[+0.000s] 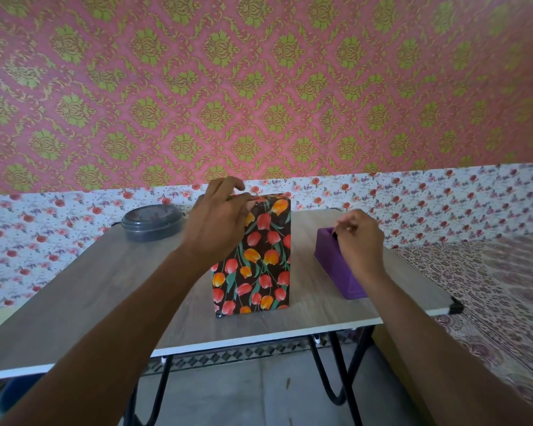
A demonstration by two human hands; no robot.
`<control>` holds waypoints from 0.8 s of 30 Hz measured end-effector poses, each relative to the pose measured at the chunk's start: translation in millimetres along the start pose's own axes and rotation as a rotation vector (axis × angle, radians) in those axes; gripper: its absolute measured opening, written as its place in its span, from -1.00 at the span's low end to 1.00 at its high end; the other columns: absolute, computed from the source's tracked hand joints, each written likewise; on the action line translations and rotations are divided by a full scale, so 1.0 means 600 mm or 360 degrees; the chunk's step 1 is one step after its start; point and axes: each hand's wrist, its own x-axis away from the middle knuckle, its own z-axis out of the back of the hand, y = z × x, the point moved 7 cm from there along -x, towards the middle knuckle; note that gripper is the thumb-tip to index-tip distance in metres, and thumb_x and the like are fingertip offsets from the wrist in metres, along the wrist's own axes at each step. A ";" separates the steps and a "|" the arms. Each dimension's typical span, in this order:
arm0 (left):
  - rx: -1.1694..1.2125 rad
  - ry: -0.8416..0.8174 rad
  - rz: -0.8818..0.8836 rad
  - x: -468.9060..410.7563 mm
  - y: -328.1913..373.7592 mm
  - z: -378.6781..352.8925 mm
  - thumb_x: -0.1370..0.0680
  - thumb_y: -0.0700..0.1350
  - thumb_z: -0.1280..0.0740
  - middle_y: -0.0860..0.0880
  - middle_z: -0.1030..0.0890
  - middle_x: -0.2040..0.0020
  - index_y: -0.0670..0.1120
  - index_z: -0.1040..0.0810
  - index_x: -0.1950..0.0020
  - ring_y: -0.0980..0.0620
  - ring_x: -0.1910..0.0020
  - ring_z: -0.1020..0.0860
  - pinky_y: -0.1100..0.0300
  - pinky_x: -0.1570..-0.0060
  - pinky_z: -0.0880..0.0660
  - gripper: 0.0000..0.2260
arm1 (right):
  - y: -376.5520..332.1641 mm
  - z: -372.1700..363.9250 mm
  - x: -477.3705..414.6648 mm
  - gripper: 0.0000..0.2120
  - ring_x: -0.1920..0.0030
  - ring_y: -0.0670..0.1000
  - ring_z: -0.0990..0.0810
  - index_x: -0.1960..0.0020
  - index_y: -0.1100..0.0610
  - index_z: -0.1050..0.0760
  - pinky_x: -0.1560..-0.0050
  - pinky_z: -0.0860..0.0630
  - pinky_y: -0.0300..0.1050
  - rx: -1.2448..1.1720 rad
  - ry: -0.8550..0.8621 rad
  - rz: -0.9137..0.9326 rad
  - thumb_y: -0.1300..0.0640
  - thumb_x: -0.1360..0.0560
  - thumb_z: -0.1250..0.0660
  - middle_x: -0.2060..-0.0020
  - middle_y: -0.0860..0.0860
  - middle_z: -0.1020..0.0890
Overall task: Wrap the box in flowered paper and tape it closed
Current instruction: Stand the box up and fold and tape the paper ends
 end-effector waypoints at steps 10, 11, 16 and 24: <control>0.0098 0.0149 0.0063 0.004 -0.007 -0.015 -0.70 -0.01 -0.11 -0.01 -0.42 0.11 -0.15 -0.64 -0.19 -0.05 0.20 -0.44 -0.02 0.17 -0.48 -0.64 | 0.162 0.018 0.004 -0.57 0.16 0.06 -0.56 0.20 0.13 -0.41 0.27 -0.40 -0.10 0.0389 -0.0466 -0.0574 -0.15 -0.40 -0.55 0.24 0.03 -0.53; 0.0105 0.0159 0.0057 0.004 -0.006 -0.015 -0.69 -0.02 -0.11 0.01 -0.39 0.12 -0.16 -0.64 -0.18 -0.05 0.20 -0.43 0.00 0.18 -0.46 -0.64 | 0.163 0.018 -0.002 -0.57 0.25 0.04 -0.54 0.26 0.15 -0.40 0.31 -0.35 -0.12 0.0316 -0.0467 -0.0604 -0.09 -0.40 -0.57 0.31 0.03 -0.50; 0.0106 0.0199 0.0042 0.004 -0.005 -0.014 -0.69 -0.03 -0.13 0.06 -0.32 0.12 -0.16 -0.65 -0.15 0.04 0.21 -0.35 0.12 0.14 -0.29 -0.66 | 0.171 0.014 -0.027 -0.63 0.31 0.08 -0.56 0.16 0.21 -0.46 0.40 -0.38 -0.15 0.0229 -0.0586 -0.0837 0.03 -0.40 -0.61 0.22 0.14 -0.60; 0.0124 0.0156 0.0027 0.004 -0.006 -0.013 -0.69 -0.03 -0.12 0.06 -0.32 0.12 -0.17 -0.65 -0.17 0.05 0.21 -0.36 0.14 0.14 -0.28 -0.65 | 0.170 0.000 -0.029 -0.67 0.11 0.16 -0.64 0.04 0.21 -0.42 0.25 -0.53 -0.05 0.0230 -0.0645 -0.0826 0.09 -0.48 -0.55 0.11 0.16 -0.59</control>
